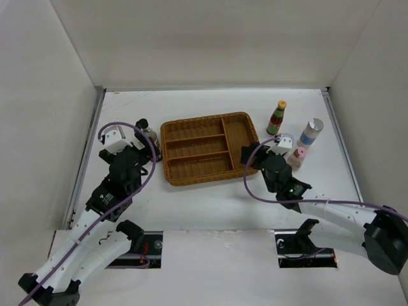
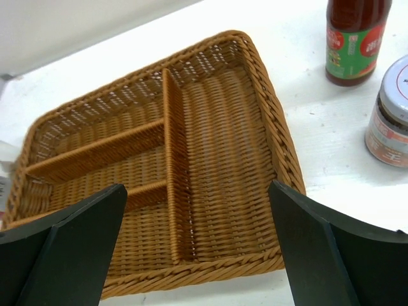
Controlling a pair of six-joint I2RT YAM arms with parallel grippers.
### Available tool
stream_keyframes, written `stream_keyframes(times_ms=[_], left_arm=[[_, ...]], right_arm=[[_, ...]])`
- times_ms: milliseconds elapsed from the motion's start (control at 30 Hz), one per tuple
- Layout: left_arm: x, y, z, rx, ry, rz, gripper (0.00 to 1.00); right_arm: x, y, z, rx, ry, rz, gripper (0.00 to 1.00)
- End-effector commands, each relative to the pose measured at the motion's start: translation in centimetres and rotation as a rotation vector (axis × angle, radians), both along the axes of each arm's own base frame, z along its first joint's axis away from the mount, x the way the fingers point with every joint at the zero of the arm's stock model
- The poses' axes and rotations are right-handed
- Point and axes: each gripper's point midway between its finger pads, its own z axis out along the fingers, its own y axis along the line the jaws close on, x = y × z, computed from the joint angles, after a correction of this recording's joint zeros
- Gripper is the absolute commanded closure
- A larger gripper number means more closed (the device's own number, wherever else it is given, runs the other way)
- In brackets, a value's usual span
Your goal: Organize the condiment bottles
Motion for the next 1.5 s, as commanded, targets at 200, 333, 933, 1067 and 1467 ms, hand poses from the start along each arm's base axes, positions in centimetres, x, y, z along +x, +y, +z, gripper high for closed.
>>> stream_keyframes(times_ms=[200,333,933,1067,1467], left_arm=[[3.9,-0.5,6.7,0.087,-0.118,0.019,0.43],[5.9,-1.3,5.3,0.159,-0.046,0.019,0.22],[13.3,-0.4,-0.3,0.220,0.060,0.081,0.42],[13.4,-0.3,-0.2,0.218,0.050,0.093,0.68],[9.2,1.1,11.7,0.197,-0.203,0.177,0.91]], right_arm=[[-0.6,2.1,2.5,0.108,-0.089,0.138,0.60],[-0.3,3.3,2.1,0.083,-0.076,0.175,0.23],[-0.3,4.7,1.3,0.072,-0.058,0.237,0.19],[-0.4,4.8,1.3,0.075,-0.054,0.244,0.19],[-0.3,5.3,0.7,0.077,-0.042,0.255,0.20]])
